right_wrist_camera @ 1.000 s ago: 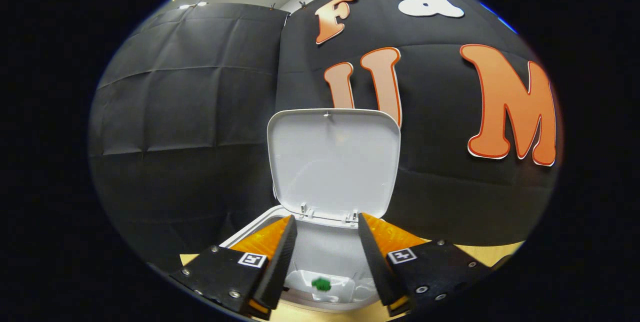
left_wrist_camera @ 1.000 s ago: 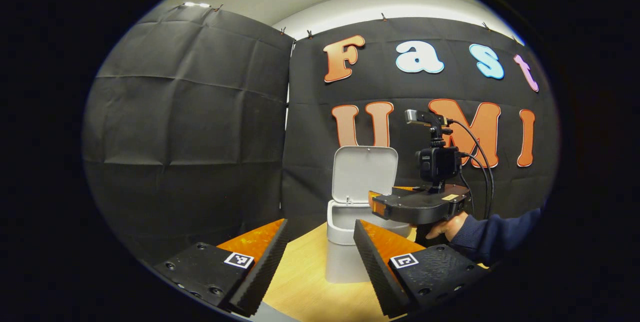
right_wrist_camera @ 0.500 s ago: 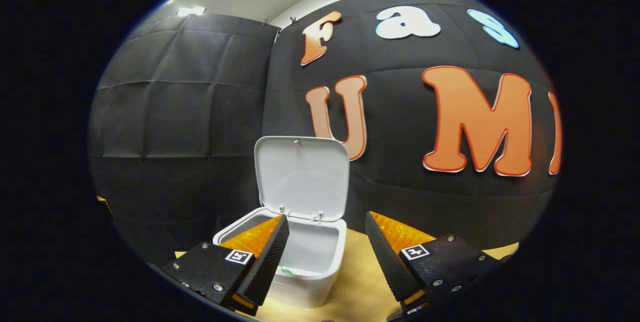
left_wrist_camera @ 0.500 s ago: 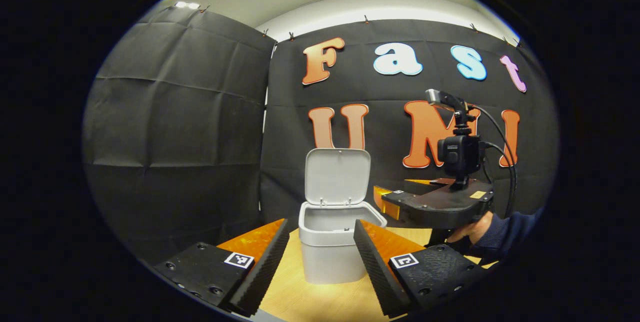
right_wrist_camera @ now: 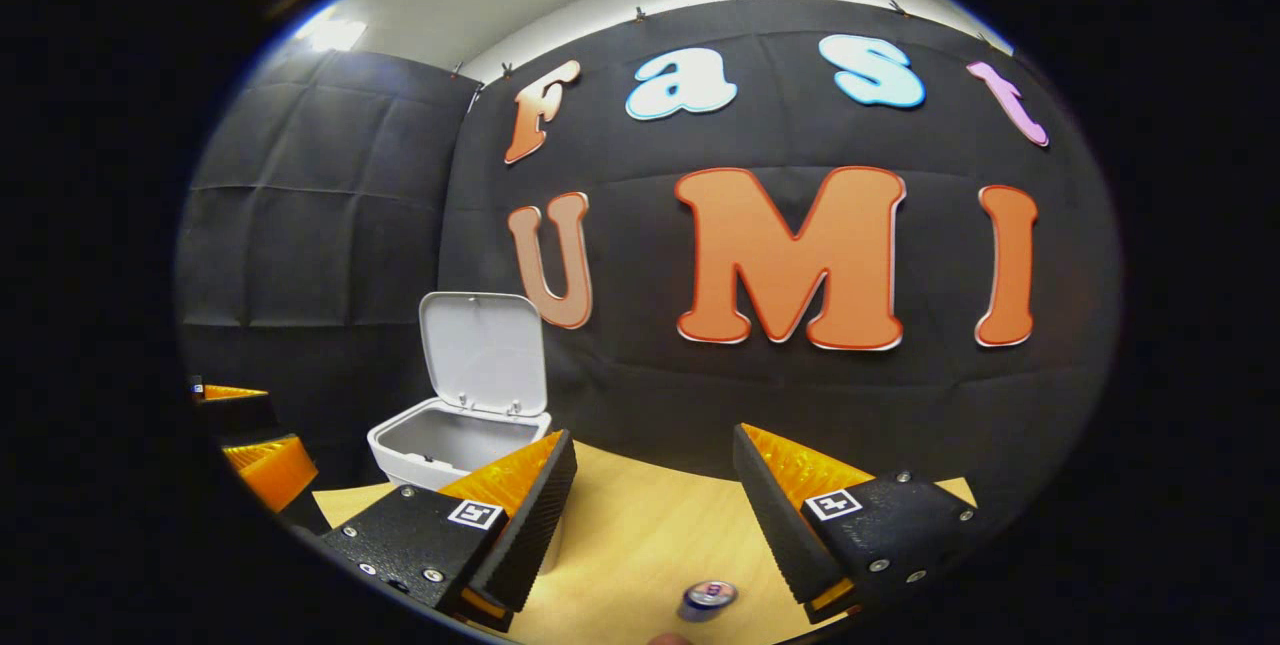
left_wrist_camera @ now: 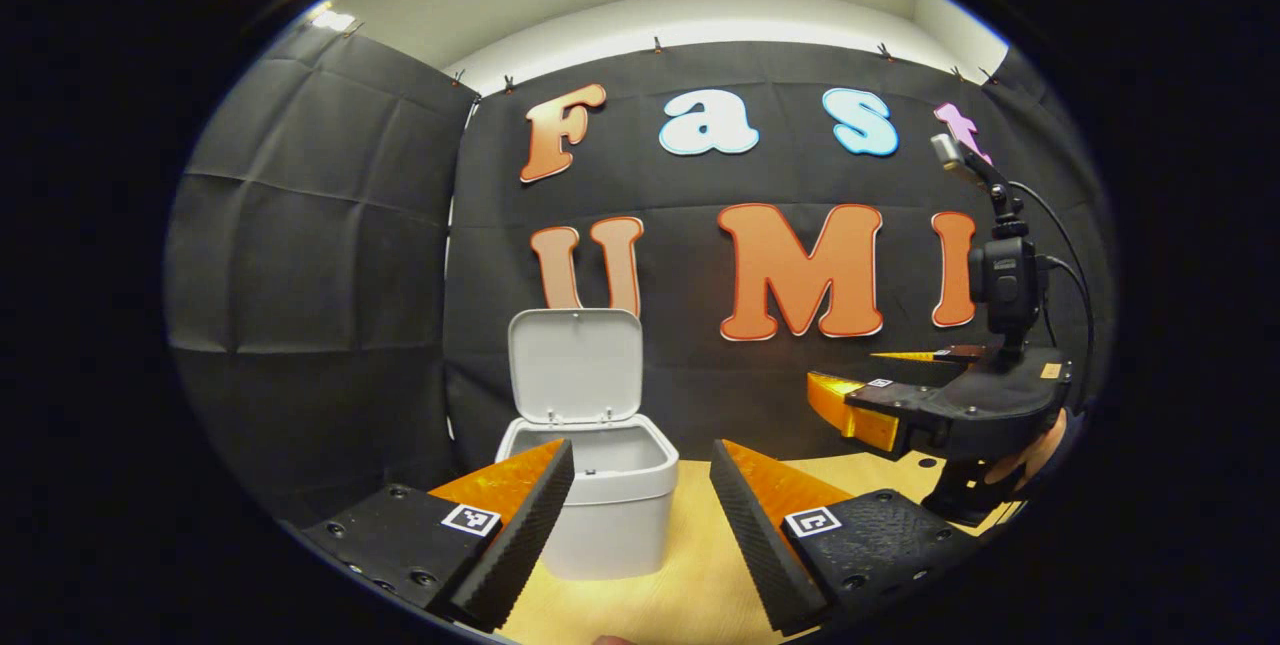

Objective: Press the lid of the desktop garbage bin to open it, pick up the crumpled paper on the desktop and throw it into the bin, then pick up the pop can on the desktop and drop it into the bin, and finally close the garbage bin lid.

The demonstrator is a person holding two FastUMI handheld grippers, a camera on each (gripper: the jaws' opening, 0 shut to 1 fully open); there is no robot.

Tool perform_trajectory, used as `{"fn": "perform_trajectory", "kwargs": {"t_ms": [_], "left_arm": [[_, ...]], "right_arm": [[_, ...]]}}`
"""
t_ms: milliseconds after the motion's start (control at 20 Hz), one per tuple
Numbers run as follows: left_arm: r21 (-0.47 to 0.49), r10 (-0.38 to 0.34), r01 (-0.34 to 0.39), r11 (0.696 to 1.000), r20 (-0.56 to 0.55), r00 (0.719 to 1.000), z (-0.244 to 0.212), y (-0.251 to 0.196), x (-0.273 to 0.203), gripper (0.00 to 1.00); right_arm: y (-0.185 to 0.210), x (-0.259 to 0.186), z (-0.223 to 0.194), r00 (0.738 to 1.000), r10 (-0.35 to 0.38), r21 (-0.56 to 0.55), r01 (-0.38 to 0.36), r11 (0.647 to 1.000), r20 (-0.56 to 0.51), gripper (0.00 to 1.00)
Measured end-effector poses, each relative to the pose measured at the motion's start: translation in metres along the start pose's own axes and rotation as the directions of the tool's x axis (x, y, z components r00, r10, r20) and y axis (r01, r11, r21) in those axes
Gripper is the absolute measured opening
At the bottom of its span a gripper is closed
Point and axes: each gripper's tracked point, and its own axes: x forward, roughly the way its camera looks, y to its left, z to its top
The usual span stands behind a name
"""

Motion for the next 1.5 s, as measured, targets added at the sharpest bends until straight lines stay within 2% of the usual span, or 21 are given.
{"fn": "perform_trajectory", "kwargs": {"t_ms": [350,500,950,1050,1200,1400,1500], "left_arm": [[0.052,-0.145,0.146,0.988,-0.019,0.989,-0.027,-0.069,0.011,0.88],[0.063,-0.196,0.198,0.978,-0.044,0.98,-0.046,-0.095,0.015,0.89],[0.071,-0.271,0.284,0.956,-0.152,0.95,-0.12,-0.146,0.063,0.9],[0.065,-0.296,0.312,0.948,-0.19,0.936,-0.144,-0.158,0.074,0.9],[0.051,-0.338,0.364,0.93,-0.273,0.901,-0.189,-0.179,0.092,0.91],[0.056,-0.387,0.445,0.894,-0.404,0.829,-0.254,-0.213,0.105,0.93],[0.06,-0.396,0.468,0.882,-0.448,0.802,-0.279,-0.223,0.114,0.94]], "right_arm": [[-0.048,-0.065,-0.011,0.996,-0.083,0.002,0.083,0.997,-0.032,0.94],[-0.062,-0.08,-0.013,0.994,-0.102,0.0,0.102,0.995,-0.044,0.94],[-0.103,-0.109,-0.015,0.976,-0.211,0.016,0.212,0.977,-0.06,0.94],[-0.113,-0.114,-0.016,0.967,-0.245,0.012,0.247,0.969,-0.063,0.94],[-0.126,-0.121,-0.017,0.955,-0.29,0.022,0.292,0.956,-0.067,0.94],[-0.142,-0.131,-0.023,0.928,-0.36,0.004,0.362,0.932,-0.098,0.94],[-0.151,-0.138,-0.025,0.91,-0.4,-0.01,0.402,0.916,-0.11,0.94]]}}
